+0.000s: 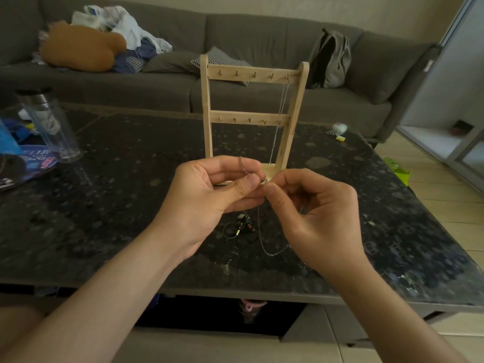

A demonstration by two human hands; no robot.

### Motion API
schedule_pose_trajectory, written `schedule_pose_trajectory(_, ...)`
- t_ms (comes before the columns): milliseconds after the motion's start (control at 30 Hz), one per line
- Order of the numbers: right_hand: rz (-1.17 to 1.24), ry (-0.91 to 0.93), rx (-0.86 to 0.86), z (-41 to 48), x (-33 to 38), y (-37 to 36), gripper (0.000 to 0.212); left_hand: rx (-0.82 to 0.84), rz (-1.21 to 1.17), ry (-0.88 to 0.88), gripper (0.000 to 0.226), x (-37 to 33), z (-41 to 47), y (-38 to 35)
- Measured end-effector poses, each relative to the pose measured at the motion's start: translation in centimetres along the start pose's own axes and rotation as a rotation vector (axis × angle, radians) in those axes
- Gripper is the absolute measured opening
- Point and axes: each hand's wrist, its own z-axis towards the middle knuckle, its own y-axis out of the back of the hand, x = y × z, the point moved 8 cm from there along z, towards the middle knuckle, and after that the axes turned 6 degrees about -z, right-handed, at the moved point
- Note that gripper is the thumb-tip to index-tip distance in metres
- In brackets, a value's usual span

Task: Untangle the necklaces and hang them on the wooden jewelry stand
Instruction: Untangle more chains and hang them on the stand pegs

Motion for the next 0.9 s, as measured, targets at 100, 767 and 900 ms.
schedule_pose_trajectory(100,-0.023,0.013,-0.012,0.0,0.2,0.0,0.006,-0.002,0.005,-0.004,0.023,0.1,0.0,0.0)
schedule_pose_trajectory(767,0.011,-0.010,-0.010,-0.2,-0.3,-0.2,0.004,-0.008,0.088,-0.090,0.019,-0.1,0.2,0.0)
schedule_pose_trajectory(900,0.068,-0.044,-0.001,0.0,-0.8,-0.5,0.006,0.011,0.150,-0.122,0.020,-0.4,0.2,-0.2)
